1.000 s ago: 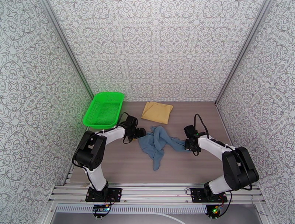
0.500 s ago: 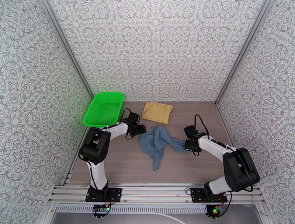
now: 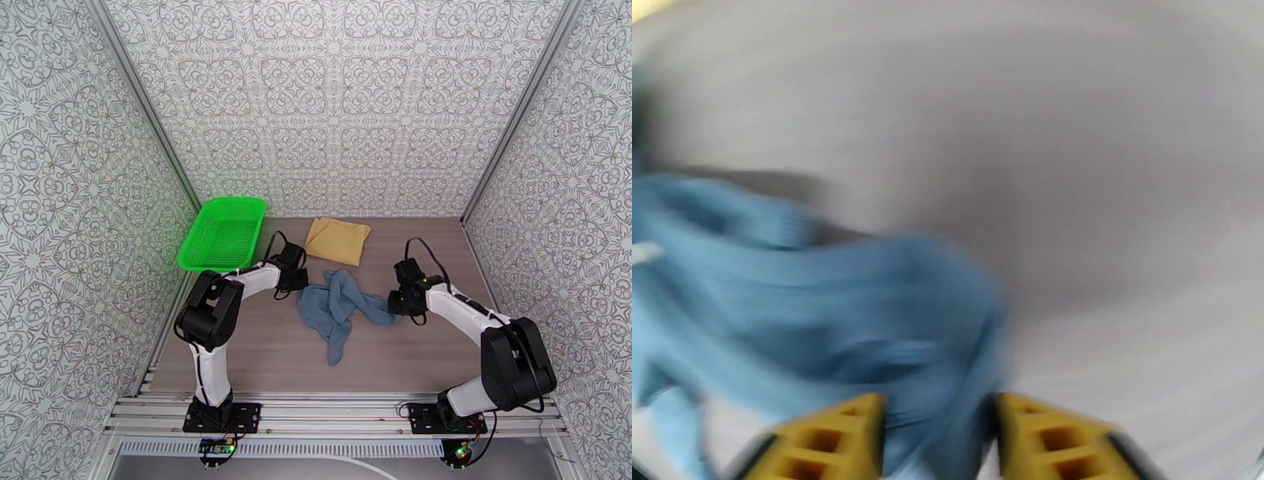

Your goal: Fold and stack the mixed laundry pile

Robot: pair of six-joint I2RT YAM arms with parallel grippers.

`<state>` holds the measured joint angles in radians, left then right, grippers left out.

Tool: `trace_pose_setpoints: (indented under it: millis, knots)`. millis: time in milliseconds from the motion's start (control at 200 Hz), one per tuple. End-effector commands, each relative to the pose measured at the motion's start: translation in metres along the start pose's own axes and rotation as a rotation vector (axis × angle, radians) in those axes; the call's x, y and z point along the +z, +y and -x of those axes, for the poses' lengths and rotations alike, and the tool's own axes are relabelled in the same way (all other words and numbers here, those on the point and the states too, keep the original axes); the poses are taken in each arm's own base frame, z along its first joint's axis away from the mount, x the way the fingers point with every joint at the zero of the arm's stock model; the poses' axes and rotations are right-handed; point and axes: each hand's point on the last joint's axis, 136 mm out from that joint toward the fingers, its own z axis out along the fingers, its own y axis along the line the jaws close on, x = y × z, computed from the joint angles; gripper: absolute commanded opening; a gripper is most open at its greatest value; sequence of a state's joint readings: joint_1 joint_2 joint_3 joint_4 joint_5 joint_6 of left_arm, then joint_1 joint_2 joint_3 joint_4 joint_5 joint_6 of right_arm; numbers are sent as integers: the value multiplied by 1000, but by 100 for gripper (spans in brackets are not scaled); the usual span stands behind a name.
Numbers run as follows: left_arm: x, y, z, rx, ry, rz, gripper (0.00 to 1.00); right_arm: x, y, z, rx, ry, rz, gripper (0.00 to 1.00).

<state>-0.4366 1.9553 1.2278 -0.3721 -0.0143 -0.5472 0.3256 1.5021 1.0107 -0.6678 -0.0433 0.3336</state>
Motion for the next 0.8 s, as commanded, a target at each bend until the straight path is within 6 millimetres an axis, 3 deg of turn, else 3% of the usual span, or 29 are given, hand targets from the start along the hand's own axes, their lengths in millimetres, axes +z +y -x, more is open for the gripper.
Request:
trace_pose_setpoints:
  millis: [0, 130, 185, 210, 295, 560, 795]
  knots:
    - [-14, -4, -20, 96, 12, 44, 0, -31, 67, 43, -210, -77, 241, 61]
    - [-25, -9, -29, 119, 2, 55, 0, -36, 118, 75, -399, -84, 307, 68]
    - [-28, -9, -32, 116, -3, 55, 0, -28, 134, 85, -452, -73, 326, 71]
    - [-30, -9, -33, 111, -9, 54, 0, -23, 142, 91, -470, -67, 334, 79]
    - [-35, -6, -33, 100, -25, 59, 0, -3, 159, 105, -519, -45, 344, 83]
    - [-42, 4, -30, 78, -38, 58, 0, 63, 185, 115, -616, 51, 324, 75]
    - [-39, 2, -32, 75, -30, 42, 0, 101, 194, 107, -691, 99, 268, 67]
